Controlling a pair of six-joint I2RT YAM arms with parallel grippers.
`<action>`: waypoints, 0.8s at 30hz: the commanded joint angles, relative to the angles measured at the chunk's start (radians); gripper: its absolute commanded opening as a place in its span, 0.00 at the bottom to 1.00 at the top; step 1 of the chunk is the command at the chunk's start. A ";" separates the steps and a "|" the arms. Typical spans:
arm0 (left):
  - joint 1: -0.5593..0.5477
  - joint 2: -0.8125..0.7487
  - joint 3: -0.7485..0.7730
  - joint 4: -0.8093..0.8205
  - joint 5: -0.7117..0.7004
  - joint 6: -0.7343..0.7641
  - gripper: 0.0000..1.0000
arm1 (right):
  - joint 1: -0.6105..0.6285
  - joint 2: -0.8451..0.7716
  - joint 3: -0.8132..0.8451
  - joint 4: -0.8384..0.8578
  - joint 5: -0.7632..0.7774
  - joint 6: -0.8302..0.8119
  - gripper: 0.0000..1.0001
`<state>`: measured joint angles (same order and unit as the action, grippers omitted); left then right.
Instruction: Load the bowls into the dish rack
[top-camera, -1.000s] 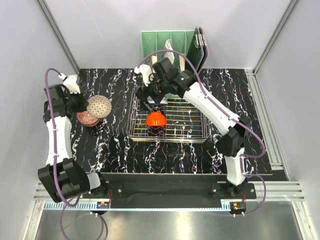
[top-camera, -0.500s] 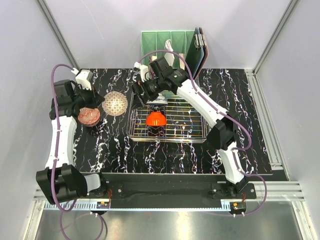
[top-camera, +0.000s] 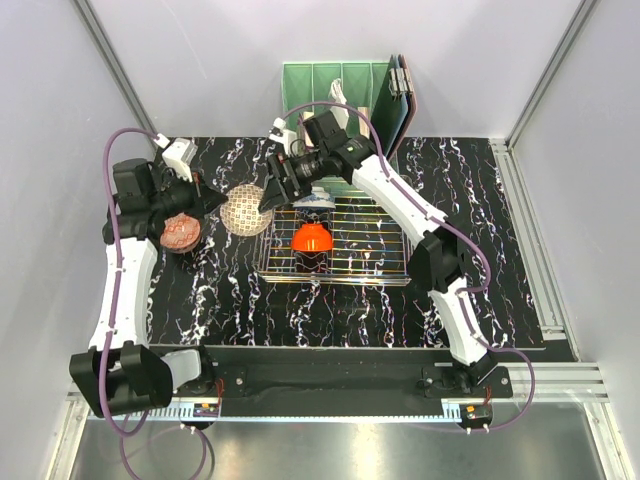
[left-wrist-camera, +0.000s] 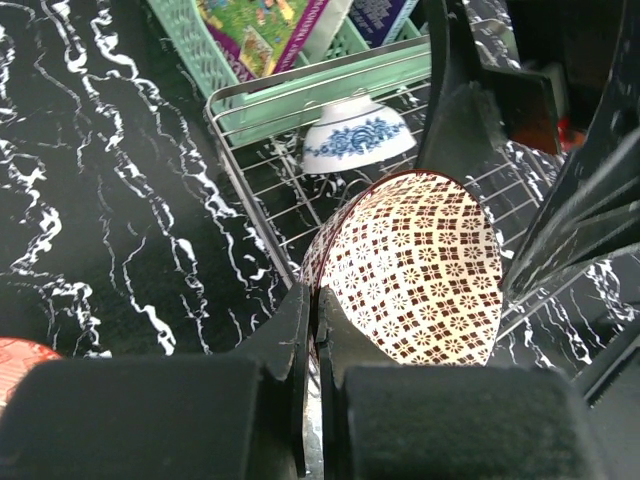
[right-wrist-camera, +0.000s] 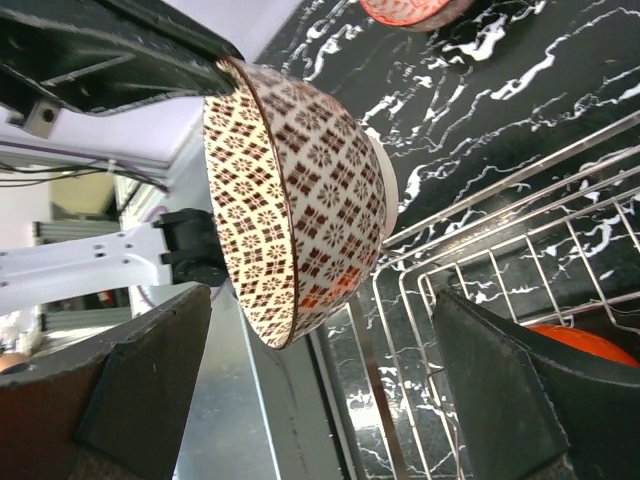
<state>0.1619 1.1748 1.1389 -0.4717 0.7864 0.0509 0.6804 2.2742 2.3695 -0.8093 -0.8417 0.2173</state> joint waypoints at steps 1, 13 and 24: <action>-0.005 -0.040 0.047 0.085 0.115 -0.026 0.00 | -0.030 0.018 0.059 0.064 -0.137 0.050 1.00; -0.004 -0.053 0.035 0.127 0.209 -0.048 0.00 | -0.053 0.085 0.083 0.121 -0.296 0.119 1.00; -0.007 -0.055 0.001 0.188 0.252 -0.112 0.00 | -0.053 0.100 0.086 0.163 -0.364 0.157 1.00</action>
<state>0.1604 1.1637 1.1362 -0.4015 0.9577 -0.0067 0.6289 2.3734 2.4042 -0.7006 -1.1461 0.3462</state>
